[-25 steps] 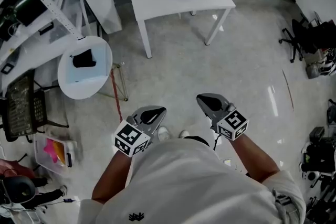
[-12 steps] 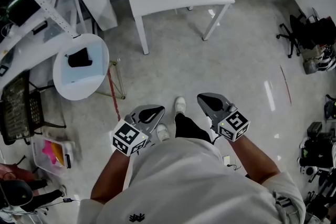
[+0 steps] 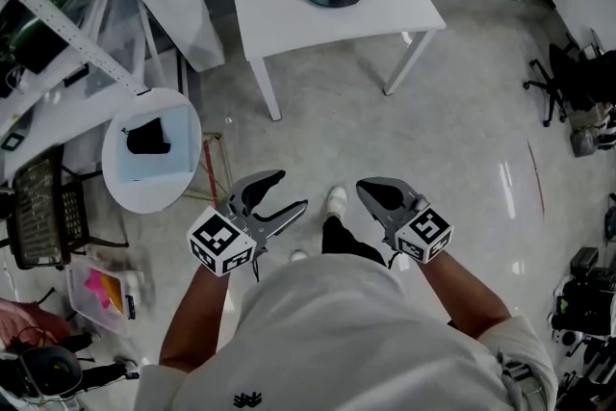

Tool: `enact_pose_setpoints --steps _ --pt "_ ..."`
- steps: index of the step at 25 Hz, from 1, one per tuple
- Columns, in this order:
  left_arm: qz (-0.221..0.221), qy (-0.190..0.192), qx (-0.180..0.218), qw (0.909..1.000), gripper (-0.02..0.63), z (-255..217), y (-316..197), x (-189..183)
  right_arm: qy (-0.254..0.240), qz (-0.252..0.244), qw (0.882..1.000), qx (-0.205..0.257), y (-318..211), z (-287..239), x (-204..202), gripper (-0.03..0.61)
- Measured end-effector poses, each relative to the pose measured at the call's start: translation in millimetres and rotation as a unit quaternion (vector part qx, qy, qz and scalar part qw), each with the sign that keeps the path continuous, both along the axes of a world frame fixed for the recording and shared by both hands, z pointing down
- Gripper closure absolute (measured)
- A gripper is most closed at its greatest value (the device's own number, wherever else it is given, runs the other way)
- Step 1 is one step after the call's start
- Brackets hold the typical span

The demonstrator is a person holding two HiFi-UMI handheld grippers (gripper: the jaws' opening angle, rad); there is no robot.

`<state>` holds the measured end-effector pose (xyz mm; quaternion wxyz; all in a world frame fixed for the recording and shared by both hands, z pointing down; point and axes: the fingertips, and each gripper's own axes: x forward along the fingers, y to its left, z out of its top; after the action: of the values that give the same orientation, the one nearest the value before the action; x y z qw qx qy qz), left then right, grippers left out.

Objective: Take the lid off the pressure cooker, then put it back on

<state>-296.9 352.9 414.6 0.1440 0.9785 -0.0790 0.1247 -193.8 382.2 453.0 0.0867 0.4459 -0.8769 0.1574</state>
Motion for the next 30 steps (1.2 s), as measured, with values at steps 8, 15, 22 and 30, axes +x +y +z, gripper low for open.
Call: enact_pose_setpoints --steps 8,15,22,30 --pt "-0.019 -0.007 0.03 0.9993 0.27 -27.9 -109.9 87.4 0.0 -0.019 1.0 0.004 -81.1 -2.6 69.7 0.566" --pt "-0.015 -0.01 0.051 0.9985 0.27 -34.9 -178.3 153.3 0.012 -0.009 1.0 -0.006 -132.3 7.5 141.7 0.566" --pt "-0.004 -0.017 0.057 0.9982 0.271 -38.1 -226.9 186.8 0.001 0.013 1.0 -0.01 -162.1 11.3 179.7 0.566" --pt "0.021 -0.015 0.084 0.9961 0.272 -43.7 -300.8 220.6 -0.001 0.049 0.998 -0.034 -196.9 24.3 209.9 0.566"
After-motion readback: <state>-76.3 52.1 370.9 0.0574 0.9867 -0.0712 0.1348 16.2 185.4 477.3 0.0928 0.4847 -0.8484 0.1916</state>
